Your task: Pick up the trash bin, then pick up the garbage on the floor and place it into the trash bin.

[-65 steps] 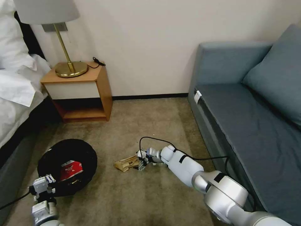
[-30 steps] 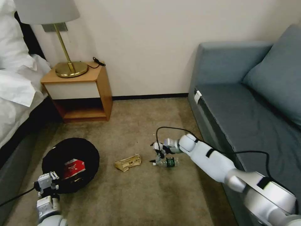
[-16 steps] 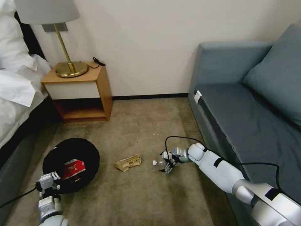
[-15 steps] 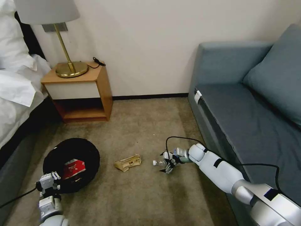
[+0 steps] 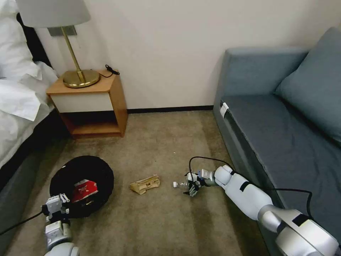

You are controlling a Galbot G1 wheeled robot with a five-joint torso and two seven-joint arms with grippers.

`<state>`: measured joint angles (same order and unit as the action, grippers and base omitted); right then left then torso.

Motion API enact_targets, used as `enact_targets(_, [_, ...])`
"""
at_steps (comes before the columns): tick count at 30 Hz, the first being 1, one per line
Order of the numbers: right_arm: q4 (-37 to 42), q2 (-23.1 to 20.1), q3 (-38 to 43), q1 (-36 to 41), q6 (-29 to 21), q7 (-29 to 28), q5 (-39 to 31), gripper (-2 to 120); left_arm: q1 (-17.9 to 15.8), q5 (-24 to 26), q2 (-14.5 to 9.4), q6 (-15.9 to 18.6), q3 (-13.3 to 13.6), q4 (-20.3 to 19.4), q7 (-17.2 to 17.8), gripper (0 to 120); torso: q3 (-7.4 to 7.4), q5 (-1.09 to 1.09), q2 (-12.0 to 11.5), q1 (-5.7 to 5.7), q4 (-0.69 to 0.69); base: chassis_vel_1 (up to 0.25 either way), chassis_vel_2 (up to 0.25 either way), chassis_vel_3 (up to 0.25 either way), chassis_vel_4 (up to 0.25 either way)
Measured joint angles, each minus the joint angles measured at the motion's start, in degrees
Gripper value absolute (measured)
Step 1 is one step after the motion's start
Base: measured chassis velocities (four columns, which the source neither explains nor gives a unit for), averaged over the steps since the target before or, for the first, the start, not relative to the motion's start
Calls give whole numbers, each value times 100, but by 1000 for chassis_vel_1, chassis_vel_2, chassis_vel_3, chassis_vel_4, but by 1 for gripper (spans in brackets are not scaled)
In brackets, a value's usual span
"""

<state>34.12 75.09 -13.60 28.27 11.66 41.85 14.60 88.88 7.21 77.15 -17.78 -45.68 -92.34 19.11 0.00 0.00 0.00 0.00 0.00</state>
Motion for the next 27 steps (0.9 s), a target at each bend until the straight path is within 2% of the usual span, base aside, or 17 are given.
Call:
enact_targets(7, [-422,137,345,-17,157,-116,410,100,110,26,-11,-81,-33,-22,2,6,0,-1,0,0,-1,0,0,0,0])
enact_targets(14, [-418,184,408,19,226,-106,442,99,123,22,16,-89,-30,-69,6,6,0,-1,0,0,-1,0,0,0,0])
enact_targets(18, [-408,210,423,52,260,-37,441,82,127,13,42,-86,-25,-99,8,6,0,-1,0,0,0,0,0,0,0])
enact_targets(21, [-411,206,436,62,285,-7,438,75,141,13,44,-86,-27,-99,9,6,0,-1,0,0,0,0,0,0,0])
enact_targets(23, [-431,200,464,62,313,0,438,64,146,13,44,-86,-32,-98,10,6,0,-1,0,0,0,0,0,0,0])
enact_targets(24, [-431,200,464,62,313,0,438,64,146,13,44,-86,-32,-98,10,6,0,-1,0,0,0,0,0,0,0])
enact_targets(26, [-434,182,489,60,336,9,438,54,137,12,47,-86,-32,-96,10,6,0,0,0,0,0,0,0,0,0])
enact_targets(27, [-434,182,489,60,336,9,438,54,137,12,47,-86,-32,-96,10,6,0,0,0,0,0,0,0,0,0])
